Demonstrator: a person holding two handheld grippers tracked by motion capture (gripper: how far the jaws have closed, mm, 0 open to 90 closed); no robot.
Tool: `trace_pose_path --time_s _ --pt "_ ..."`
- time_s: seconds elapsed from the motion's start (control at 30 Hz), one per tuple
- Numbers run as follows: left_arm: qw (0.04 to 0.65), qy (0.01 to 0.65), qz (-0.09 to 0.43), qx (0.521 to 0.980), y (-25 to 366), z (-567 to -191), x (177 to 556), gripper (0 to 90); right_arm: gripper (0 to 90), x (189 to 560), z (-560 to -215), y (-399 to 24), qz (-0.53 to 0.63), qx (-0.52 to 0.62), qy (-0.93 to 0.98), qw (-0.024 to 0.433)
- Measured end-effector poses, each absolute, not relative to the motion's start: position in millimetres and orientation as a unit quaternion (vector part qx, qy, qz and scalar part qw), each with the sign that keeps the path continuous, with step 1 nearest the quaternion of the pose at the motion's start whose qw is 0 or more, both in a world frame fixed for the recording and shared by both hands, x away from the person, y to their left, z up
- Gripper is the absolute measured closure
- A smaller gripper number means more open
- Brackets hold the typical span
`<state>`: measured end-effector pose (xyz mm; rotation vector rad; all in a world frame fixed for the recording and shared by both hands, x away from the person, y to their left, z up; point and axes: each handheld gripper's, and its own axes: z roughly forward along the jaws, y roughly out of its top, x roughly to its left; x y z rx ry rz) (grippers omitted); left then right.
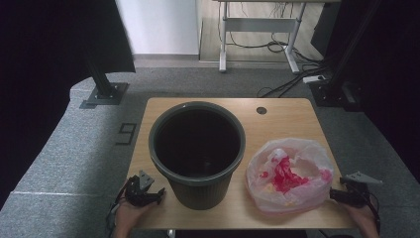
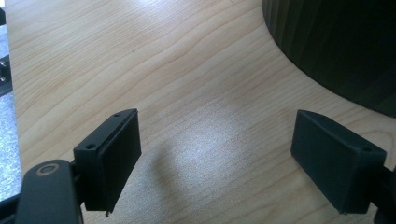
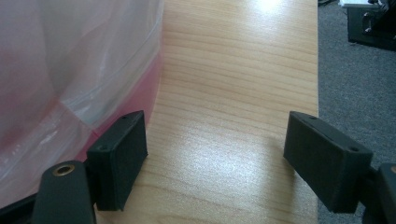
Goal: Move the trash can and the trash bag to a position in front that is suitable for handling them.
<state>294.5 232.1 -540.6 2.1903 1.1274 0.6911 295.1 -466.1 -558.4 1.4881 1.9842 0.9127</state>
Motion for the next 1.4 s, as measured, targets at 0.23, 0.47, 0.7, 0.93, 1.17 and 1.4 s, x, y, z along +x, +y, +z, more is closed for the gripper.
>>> trace_pose_path --time_s 0.23,0.47,0.7,0.93,1.17,1.4 --pt "0.297 0.430 0.259 0.813 237 -538 292 15.8 21.2 296 -559 -464 0.332 0.543 0.732 0.244" --pt "0.319 0.432 0.260 0.802 243 -529 291 15.8 21.2 295 -559 -463 0.334 0.542 0.734 0.239" --pt "0.330 0.427 0.256 0.802 245 -524 289 16.4 20.8 295 -559 -463 0.334 0.541 0.735 0.237" --pt "0.334 0.421 0.259 0.802 245 -516 286 17.1 21.5 293 -559 -461 0.334 0.540 0.735 0.237" --pt "0.335 0.419 0.264 0.801 247 -512 281 16.9 19.6 294 -559 -461 0.334 0.539 0.737 0.235" --pt "0.341 0.416 0.265 0.800 249 -508 281 17.5 19.1 294 -559 -461 0.334 0.538 0.737 0.234"
